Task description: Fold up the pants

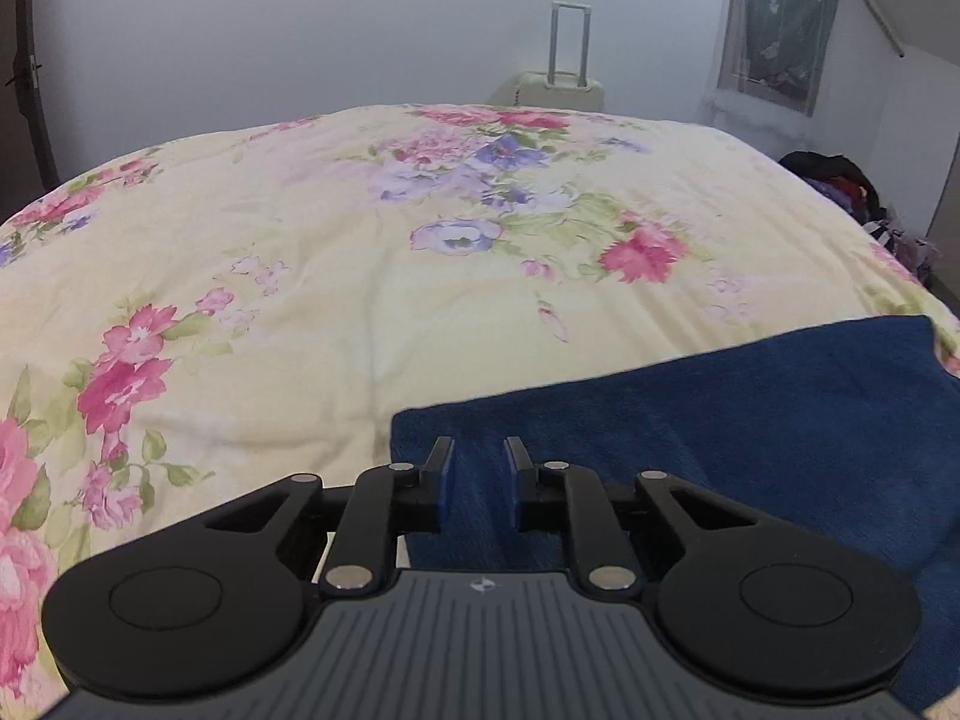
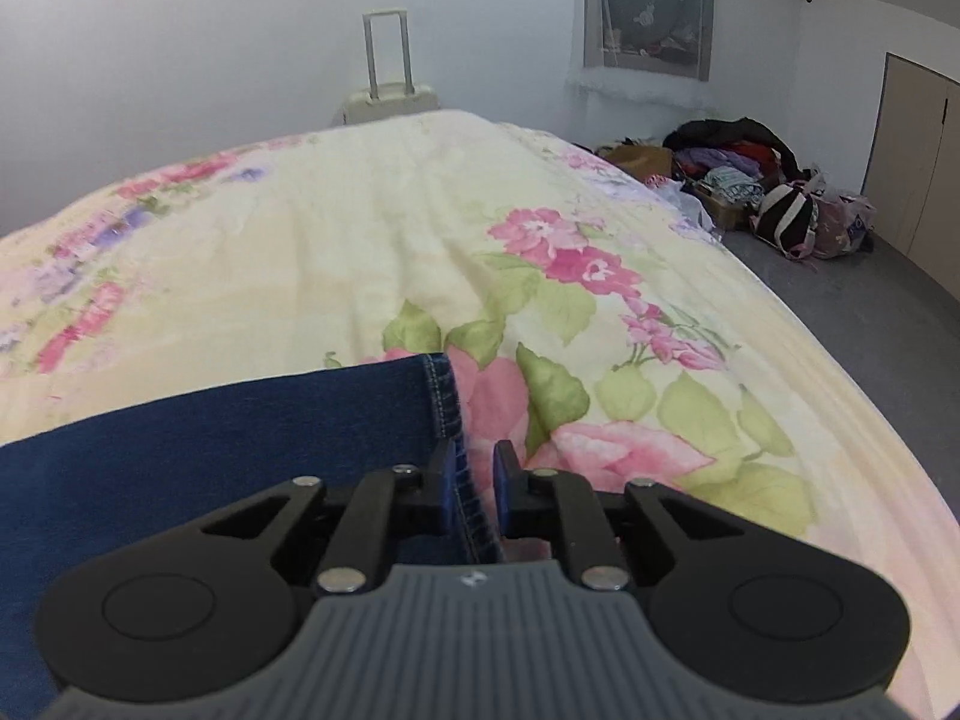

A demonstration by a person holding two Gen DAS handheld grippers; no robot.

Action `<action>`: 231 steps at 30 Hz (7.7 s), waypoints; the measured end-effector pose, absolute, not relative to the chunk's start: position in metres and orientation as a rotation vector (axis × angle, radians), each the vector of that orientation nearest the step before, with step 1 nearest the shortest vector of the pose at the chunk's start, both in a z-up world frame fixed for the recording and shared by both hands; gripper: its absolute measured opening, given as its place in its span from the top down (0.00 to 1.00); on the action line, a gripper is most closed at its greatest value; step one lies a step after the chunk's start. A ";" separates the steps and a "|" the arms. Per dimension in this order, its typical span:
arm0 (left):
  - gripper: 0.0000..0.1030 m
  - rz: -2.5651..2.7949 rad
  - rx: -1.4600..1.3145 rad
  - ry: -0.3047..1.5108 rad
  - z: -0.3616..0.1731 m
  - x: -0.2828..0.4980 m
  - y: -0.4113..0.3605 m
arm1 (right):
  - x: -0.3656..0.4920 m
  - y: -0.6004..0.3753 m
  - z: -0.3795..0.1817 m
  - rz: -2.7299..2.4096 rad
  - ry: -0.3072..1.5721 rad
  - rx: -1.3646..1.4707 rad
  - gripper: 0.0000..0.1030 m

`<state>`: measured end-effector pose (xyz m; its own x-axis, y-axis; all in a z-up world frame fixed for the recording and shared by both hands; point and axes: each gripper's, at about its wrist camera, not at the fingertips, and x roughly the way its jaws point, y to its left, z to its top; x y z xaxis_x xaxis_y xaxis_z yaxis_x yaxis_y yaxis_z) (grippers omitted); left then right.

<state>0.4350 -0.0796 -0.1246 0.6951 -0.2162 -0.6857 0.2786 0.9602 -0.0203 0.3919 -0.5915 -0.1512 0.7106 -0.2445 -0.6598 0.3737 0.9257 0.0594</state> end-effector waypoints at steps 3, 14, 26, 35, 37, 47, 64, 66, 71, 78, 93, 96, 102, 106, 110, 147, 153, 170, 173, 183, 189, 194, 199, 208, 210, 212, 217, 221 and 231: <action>0.81 -0.313 0.074 0.728 -0.116 0.397 -0.081 | 0.349 -0.571 -0.137 -0.262 0.654 0.210 0.90; 0.85 -0.276 0.095 0.867 -0.178 0.353 -0.072 | 0.297 -0.554 -0.178 -0.185 0.692 0.242 0.72; 0.90 -0.238 0.057 0.908 -0.155 0.324 -0.066 | 0.301 -0.548 -0.169 -0.260 0.793 0.264 0.71; 0.71 -0.541 0.063 0.758 -0.113 0.253 -0.142 | 0.203 -0.501 -0.144 -0.328 0.725 0.478 0.71; 0.66 -0.599 0.097 0.758 -0.118 0.246 -0.168 | 0.187 -0.505 -0.147 -0.342 0.710 0.537 0.71; 0.66 -0.582 0.135 0.798 -0.146 0.266 -0.237 | 0.179 -0.579 -0.171 -0.293 0.625 0.811 0.65; 0.92 -0.571 0.214 0.903 -0.173 0.272 -0.248 | 0.254 -0.635 -0.187 -0.258 0.533 0.748 0.95; 0.93 -0.575 0.184 0.935 -0.181 0.269 -0.244 | 0.259 -0.644 -0.208 -0.280 0.596 0.798 0.95; 0.93 -0.590 0.169 0.967 -0.178 0.270 -0.242 | 0.260 -0.641 -0.216 -0.296 0.620 0.748 0.96; 1.00 -0.635 0.144 0.959 -0.161 0.251 -0.228 | 0.248 -0.648 -0.201 -0.304 0.647 0.790 0.78; 0.96 -0.489 0.004 0.766 -0.107 0.334 -0.197 | 0.251 -0.640 -0.218 -0.164 0.567 1.138 0.29; 0.96 -0.477 -0.006 0.772 -0.115 0.356 -0.196 | 0.268 -0.639 -0.229 -0.179 0.567 1.156 0.36; 0.96 -0.494 0.036 0.751 -0.132 0.401 -0.215 | 0.268 -0.649 -0.240 -0.170 0.482 1.225 0.72; 0.96 -0.501 0.087 0.737 -0.146 0.445 -0.241 | 0.255 -0.641 -0.222 -0.142 0.416 1.133 0.82; 0.95 -0.490 0.171 0.730 -0.159 0.475 -0.264 | 0.253 -0.624 -0.196 -0.172 0.372 1.021 0.84; 1.00 -0.475 0.185 0.956 -0.162 0.285 -0.284 | 0.251 -0.586 -0.169 -0.362 0.259 1.154 0.85; 1.00 -0.534 0.072 1.106 -0.160 0.288 -0.270 | 0.249 -0.587 -0.168 -0.344 0.256 1.172 0.85; 0.96 -0.276 0.046 0.775 -0.071 0.308 -0.119 | 0.261 -0.500 -0.075 -0.266 0.251 0.623 0.88; 0.96 -0.248 0.003 0.731 -0.066 0.320 -0.093 | 0.270 -0.460 -0.055 -0.264 0.262 0.451 0.88; 0.96 -0.284 -0.259 0.700 -0.083 0.339 0.011 | 0.310 -0.299 -0.022 -0.152 0.341 0.097 0.87; 0.96 -0.280 -0.398 0.752 -0.109 0.348 0.059 | 0.331 -0.184 -0.068 0.000 0.490 -0.102 0.88; 0.96 -0.347 -0.573 0.776 -0.119 0.348 0.086 | 0.331 -0.117 -0.142 0.139 0.728 -0.250 0.89; 0.85 -0.424 -0.617 0.785 -0.118 0.353 0.086 | 0.333 -0.121 -0.152 0.144 0.775 -0.226 0.80; 0.68 -0.474 -0.597 0.805 -0.117 0.357 0.069 | 0.309 -0.123 -0.136 0.249 0.788 -0.141 0.67; 0.64 -0.487 -0.573 0.805 -0.118 0.359 0.061 | 0.304 -0.130 -0.132 0.265 0.784 -0.100 0.67; 0.58 -0.502 -0.547 0.806 -0.120 0.363 0.050 | 0.303 -0.143 -0.128 0.306 0.808 0.000 0.77; 0.46 -0.498 -0.518 0.791 -0.123 0.383 0.030 | 0.286 -0.177 -0.108 0.288 0.753 0.113 0.76; 0.44 -0.468 -0.481 0.818 -0.129 0.413 0.019 | 0.284 -0.226 -0.095 0.199 0.674 0.185 0.69; 0.63 -0.461 -0.312 0.828 -0.160 0.476 -0.013 | 0.318 -0.358 -0.128 -0.033 0.652 0.380 0.68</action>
